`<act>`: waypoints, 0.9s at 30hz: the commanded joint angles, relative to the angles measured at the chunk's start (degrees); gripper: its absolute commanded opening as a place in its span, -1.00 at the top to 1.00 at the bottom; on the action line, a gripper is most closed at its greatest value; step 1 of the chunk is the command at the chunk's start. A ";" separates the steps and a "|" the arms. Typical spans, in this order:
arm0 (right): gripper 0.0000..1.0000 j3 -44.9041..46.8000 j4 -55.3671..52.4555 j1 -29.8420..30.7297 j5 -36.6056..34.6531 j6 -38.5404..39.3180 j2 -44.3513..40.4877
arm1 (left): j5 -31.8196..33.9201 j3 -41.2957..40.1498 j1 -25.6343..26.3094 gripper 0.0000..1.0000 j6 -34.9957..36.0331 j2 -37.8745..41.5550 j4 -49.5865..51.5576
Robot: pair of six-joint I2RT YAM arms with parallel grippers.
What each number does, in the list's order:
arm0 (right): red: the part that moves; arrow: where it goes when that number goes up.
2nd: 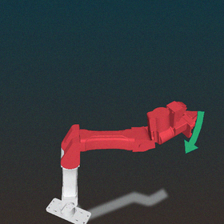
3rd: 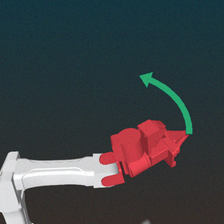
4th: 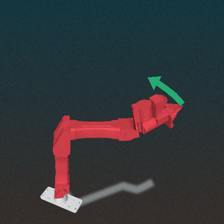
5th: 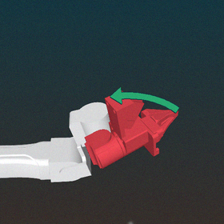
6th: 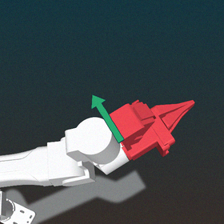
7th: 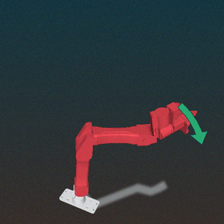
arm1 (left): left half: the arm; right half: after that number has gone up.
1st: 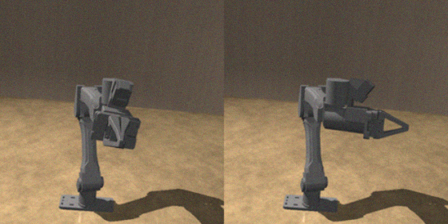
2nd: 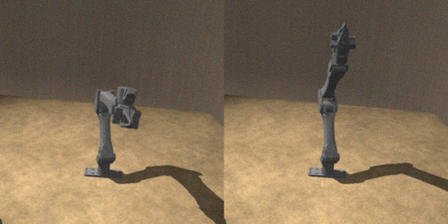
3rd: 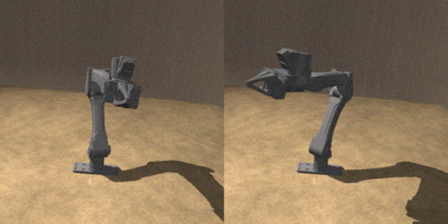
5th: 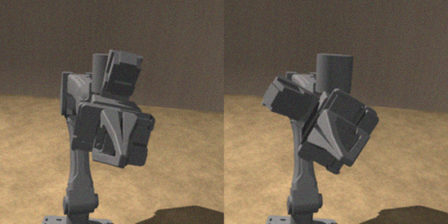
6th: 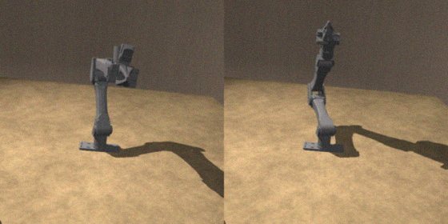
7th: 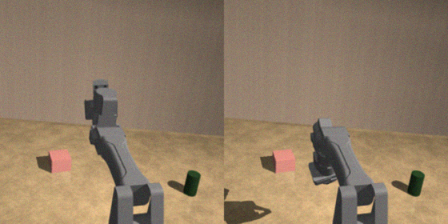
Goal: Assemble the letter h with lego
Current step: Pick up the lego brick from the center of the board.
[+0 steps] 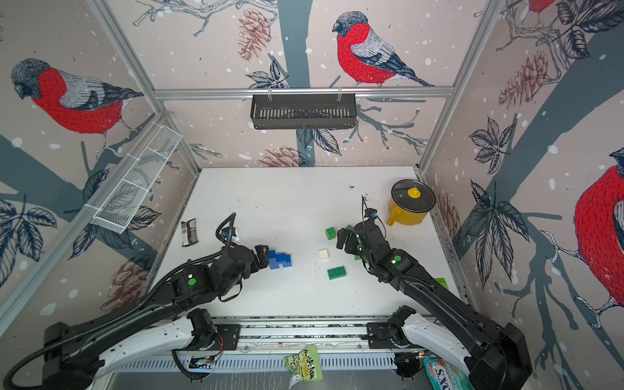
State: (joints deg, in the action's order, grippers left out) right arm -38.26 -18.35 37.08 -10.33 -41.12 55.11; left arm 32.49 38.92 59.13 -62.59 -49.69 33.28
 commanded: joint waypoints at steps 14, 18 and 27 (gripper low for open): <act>-0.99 4.24 8.25 -0.08 5.27 6.13 2.62 | 12.64 -1.29 11.71 -0.74 -15.93 -17.03 -4.61; -0.99 4.60 8.69 0.01 6.08 6.41 1.79 | 14.40 -0.33 11.71 -0.61 -15.87 -21.04 -5.59; -0.99 5.38 9.95 0.23 8.03 7.14 0.42 | 17.55 4.54 11.67 -0.33 -14.65 -28.71 -2.55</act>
State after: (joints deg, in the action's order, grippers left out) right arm -33.26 -10.11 37.12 -3.62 -35.16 55.83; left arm 46.72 43.00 70.78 -77.73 -77.87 29.45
